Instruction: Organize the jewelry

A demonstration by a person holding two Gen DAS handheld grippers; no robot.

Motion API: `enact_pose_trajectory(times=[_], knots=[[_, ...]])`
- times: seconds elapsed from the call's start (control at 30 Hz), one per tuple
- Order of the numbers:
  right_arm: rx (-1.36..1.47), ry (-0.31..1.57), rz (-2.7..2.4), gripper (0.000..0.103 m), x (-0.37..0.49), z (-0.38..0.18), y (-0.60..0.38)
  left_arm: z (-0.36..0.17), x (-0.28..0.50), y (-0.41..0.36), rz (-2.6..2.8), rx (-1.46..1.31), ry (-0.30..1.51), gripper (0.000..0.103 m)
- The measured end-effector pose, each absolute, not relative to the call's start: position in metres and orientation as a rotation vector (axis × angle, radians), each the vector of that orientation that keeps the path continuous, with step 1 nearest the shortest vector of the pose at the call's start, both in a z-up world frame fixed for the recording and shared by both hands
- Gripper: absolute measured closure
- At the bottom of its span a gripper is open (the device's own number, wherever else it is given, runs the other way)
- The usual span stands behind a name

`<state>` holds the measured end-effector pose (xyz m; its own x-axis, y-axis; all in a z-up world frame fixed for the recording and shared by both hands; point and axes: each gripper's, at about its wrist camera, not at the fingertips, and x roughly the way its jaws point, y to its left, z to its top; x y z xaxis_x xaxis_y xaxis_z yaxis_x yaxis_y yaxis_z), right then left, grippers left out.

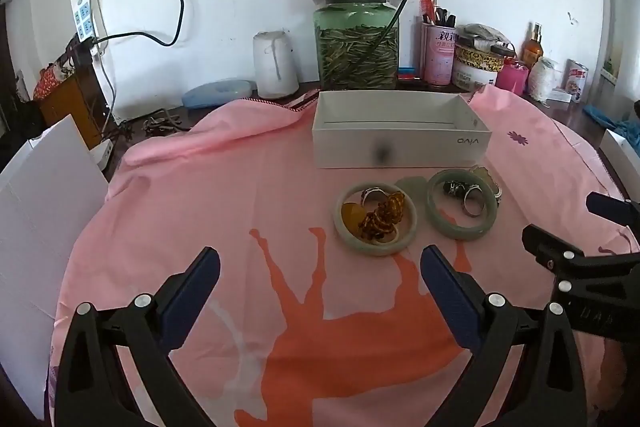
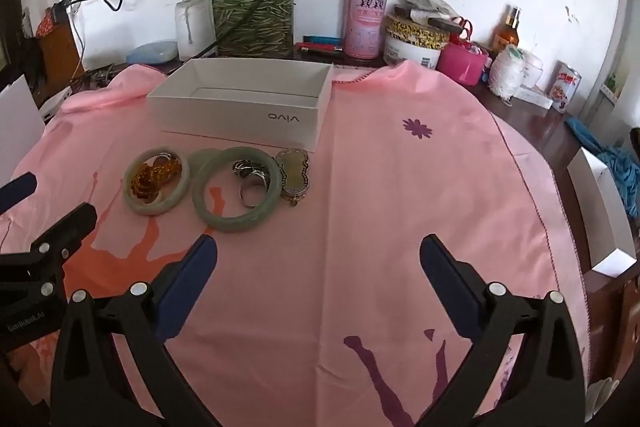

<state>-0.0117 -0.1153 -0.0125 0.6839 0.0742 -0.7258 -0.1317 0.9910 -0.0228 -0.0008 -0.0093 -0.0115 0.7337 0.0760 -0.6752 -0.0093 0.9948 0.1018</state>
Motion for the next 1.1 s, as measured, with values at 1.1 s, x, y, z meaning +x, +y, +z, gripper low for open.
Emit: enact_pose_trajectory(times=[1.1], knots=[[0.017,0.72,0.107,0.006,-0.001,0.005,-0.179,0.005,-0.011,-0.02,-0.009,0.084,0.718,0.005]])
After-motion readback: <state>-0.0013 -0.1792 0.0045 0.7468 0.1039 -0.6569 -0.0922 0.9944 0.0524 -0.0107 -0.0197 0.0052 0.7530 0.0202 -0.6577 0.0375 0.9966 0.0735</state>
